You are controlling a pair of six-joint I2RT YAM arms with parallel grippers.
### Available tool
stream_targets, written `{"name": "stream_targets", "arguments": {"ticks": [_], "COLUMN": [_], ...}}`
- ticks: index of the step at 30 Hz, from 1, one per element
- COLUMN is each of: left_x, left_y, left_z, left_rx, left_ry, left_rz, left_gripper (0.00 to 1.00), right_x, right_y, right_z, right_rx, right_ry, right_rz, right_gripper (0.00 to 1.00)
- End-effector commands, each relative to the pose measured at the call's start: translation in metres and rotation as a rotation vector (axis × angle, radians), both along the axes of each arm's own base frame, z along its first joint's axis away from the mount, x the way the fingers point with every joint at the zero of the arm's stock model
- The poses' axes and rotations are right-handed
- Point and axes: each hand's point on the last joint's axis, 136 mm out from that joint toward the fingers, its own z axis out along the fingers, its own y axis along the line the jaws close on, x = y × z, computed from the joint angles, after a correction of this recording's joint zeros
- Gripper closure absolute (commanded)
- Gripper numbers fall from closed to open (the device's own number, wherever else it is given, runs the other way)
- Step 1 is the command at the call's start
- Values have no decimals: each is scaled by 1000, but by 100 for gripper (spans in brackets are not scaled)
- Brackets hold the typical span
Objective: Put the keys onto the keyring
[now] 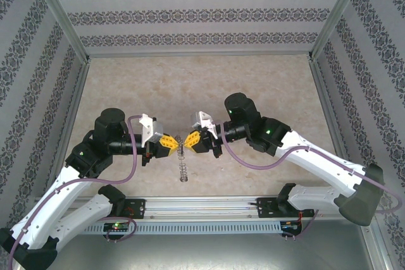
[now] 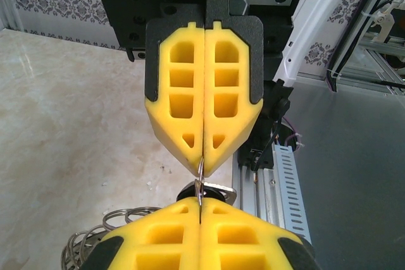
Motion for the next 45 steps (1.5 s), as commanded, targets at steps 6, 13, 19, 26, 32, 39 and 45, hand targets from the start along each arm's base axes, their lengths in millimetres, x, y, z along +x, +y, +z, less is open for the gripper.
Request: {"name": "stream_targets", "arguments": {"ticks": [6,13,19,26,32,39,45], "left_x": [0,1,2,2,3,3,3], "left_y": [-1,-1,-1,-2,-2,-1,-2], "left_z": [17,15,15,15,15,14,15], "left_rx": [-30,-19,-16,-14,-6,1,2], "left_ry": [-59,-50,-48,-48,-47,-45,-45], "left_rz": [-24,-22,-22,-26,-25,-25,-31], "left_gripper": [100,100,100,100,100,100,100], "right_x": [-8,-8,-8,-7,-5,-2,-3], "right_y": [4,5,5,5,6,6,6], "right_z": [21,26,27,27,25,28,29], "right_rx": [48,59,63,59,51,56,59], "right_ry": [-47,-63,-73,-91,-112,-159,-168], "right_rz": [47,54,55,45,36,10,9], "right_gripper": [100,100,100,100,100,100,100]}}
